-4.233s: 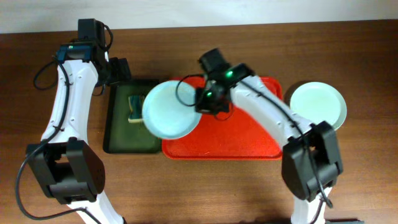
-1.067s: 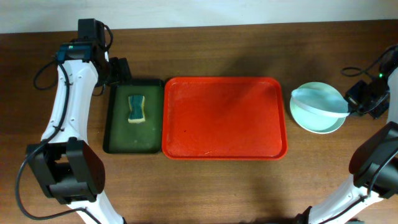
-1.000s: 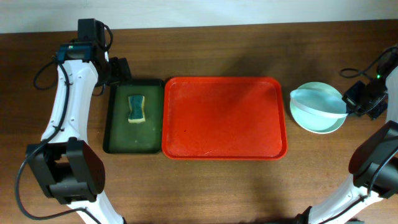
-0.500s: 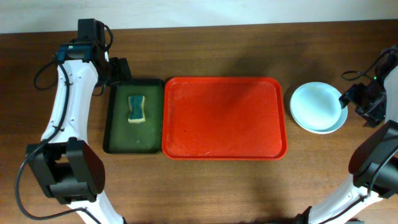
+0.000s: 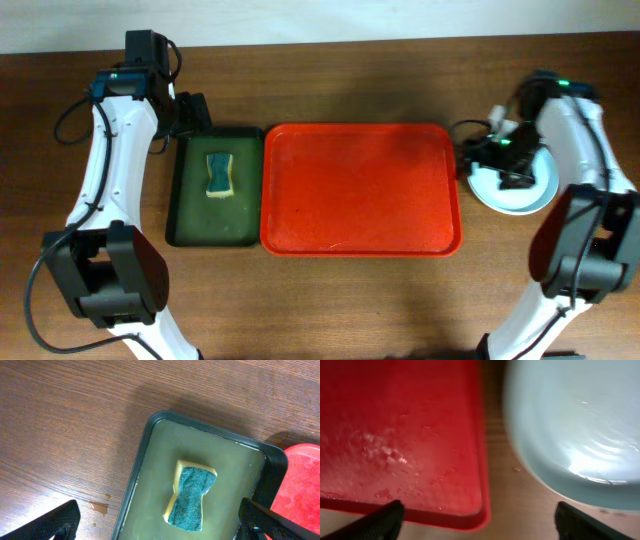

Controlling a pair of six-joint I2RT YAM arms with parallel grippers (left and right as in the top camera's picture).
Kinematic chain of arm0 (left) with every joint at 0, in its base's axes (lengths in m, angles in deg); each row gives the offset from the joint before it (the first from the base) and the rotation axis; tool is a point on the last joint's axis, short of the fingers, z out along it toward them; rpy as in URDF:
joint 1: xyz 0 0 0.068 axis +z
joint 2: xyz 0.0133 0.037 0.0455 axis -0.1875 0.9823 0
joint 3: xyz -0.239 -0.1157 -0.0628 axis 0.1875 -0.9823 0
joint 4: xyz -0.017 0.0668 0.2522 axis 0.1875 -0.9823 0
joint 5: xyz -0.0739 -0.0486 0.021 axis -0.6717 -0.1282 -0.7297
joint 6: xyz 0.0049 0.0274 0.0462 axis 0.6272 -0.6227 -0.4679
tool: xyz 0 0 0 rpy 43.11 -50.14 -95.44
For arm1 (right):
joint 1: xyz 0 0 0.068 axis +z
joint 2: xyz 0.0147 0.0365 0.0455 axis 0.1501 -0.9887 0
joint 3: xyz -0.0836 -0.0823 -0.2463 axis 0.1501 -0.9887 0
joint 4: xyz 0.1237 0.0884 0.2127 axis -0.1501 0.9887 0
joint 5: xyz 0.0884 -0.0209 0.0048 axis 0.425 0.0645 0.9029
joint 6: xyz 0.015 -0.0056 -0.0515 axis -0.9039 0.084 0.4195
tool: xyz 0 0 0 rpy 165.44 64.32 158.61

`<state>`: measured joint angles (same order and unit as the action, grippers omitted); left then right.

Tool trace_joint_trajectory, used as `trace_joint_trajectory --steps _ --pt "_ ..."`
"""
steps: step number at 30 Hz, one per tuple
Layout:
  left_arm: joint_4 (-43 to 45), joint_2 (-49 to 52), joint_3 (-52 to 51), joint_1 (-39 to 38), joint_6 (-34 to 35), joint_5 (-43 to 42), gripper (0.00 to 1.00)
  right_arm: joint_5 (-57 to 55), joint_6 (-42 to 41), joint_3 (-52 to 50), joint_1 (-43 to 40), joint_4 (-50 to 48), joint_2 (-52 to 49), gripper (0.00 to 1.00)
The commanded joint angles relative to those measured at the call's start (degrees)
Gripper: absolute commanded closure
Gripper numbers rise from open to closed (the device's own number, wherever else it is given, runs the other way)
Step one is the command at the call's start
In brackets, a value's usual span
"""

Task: Clean dirty plates on tray and stack at the side

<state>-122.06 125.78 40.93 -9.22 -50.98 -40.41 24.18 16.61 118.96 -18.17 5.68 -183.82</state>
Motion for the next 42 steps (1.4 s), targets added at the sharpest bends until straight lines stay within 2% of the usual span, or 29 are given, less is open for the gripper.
trace_joint_trajectory --steps 1,6,15,18,26,33,37,39,42 --pt "-0.1 0.0 0.3 -0.1 -0.3 -0.2 0.01 -3.4 2.4 -0.2 6.5 -0.4 1.1 0.01" --pt "-0.1 0.0 0.3 -0.1 -0.3 -0.2 0.01 -3.4 2.4 -0.2 11.8 -0.4 1.1 0.01" --pt "-0.1 0.0 0.3 -0.1 -0.3 -0.1 0.01 -3.4 2.4 -0.7 12.2 -1.5 0.9 0.02" --pt "-0.1 0.0 0.3 -0.1 -0.3 -0.2 0.01 -3.4 2.4 -0.7 14.8 -2.6 3.3 0.01" --pt "-0.1 0.0 0.3 -0.1 -0.3 -0.1 0.01 -3.4 2.4 -0.7 27.6 -3.8 36.4 0.02" --pt "-0.1 0.0 0.3 -0.1 -0.3 -0.1 0.01 -12.7 3.4 -0.7 27.8 -2.3 64.5 0.02" --pt "-0.1 0.0 0.3 -0.1 -0.3 -0.1 0.01 -13.4 5.9 -1.6 27.8 -3.5 78.7 0.02" --pt "-0.1 0.0 0.3 -0.1 -0.3 -0.1 0.01 -13.4 5.9 -5.6 26.7 -6.5 88.5 0.01" --pt "-0.1 0.0 0.3 -0.1 -0.3 -0.1 0.01 -13.3 5.9 -12.9 24.4 -7.2 97.3 0.01"
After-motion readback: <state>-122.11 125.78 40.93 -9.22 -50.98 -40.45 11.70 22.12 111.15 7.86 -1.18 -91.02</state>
